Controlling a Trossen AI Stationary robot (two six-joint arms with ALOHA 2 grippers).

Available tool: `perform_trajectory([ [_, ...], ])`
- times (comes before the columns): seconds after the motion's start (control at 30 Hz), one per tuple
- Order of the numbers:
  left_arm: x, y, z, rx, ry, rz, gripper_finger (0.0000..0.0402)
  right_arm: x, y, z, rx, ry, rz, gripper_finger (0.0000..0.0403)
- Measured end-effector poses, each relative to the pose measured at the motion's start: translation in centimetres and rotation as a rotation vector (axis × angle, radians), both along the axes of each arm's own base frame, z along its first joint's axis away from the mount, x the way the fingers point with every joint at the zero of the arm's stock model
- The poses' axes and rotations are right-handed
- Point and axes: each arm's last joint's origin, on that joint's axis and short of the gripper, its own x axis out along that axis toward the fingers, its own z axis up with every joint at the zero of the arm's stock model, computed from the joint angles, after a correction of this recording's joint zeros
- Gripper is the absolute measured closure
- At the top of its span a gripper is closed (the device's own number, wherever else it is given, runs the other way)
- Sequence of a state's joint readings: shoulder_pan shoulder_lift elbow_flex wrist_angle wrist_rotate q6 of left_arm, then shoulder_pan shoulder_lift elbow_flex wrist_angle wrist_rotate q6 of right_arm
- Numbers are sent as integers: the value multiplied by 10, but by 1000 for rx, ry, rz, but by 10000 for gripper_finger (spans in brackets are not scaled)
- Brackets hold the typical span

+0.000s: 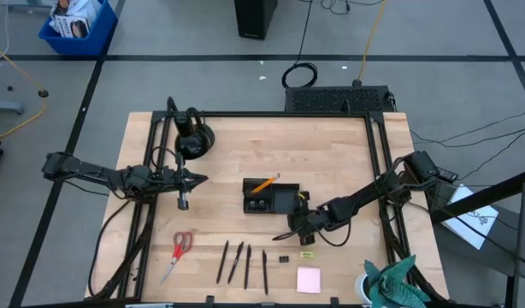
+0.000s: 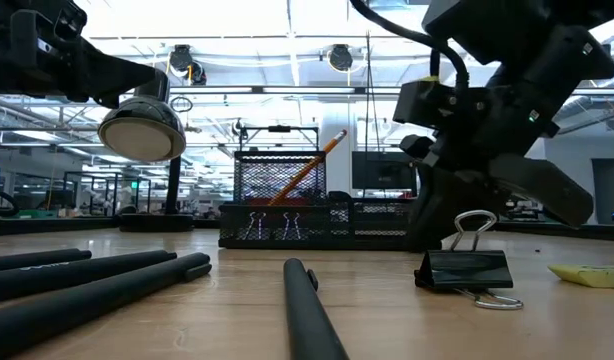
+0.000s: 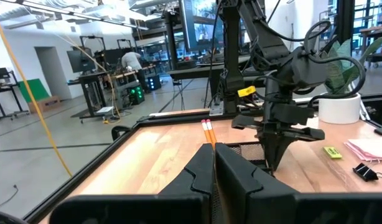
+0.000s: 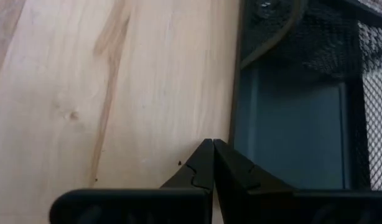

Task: Pick and place office supplies into organizer
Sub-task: Adjust the black desk organizer, then put the black binder clip into the black desk organizer

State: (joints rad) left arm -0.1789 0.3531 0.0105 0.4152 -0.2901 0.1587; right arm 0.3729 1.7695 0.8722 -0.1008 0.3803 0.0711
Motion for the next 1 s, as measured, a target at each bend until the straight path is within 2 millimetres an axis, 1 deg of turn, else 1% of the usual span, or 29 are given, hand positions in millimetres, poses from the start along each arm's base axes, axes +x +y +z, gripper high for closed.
perform_trajectory([
  [0.17, 0, 0, 0, -4, 0, 0, 380, -2, 5, 8, 106, 13, 96, 397],
  [0.27, 0, 0, 0, -4, 0, -1, 380, -5, 13, 22, 212, -8, 171, 386],
  [0.37, 0, 0, 0, 0, 1, 0, 380, -10, 22, 40, 268, -75, 184, 366],
  [0.43, 0, 0, 0, 1, 1, 0, 380, -13, 33, 51, 313, -140, 197, 348],
  [0.5, 0, 0, 0, 14, 2, 1, 380, -18, 49, 63, 342, -222, 215, 330],
  [0.6, 0, 0, 0, 32, 4, 2, 380, -24, 76, 75, 313, -313, 238, 310],
  [0.7, 0, 0, 0, 49, 6, 3, 380, -29, 99, 75, 246, -358, 238, 293],
  [0.8, 0, 0, 0, 49, 6, 3, 380, -29, 114, 75, 233, -393, 245, 273],
  [0.87, 0, 0, 0, 50, 6, 3, 380, -26, 120, 71, 218, -392, 240, 259],
  [1.0, 0, 0, 0, 68, 5, 5, 380, -19, 126, 53, 200, -373, 246, 235],
])
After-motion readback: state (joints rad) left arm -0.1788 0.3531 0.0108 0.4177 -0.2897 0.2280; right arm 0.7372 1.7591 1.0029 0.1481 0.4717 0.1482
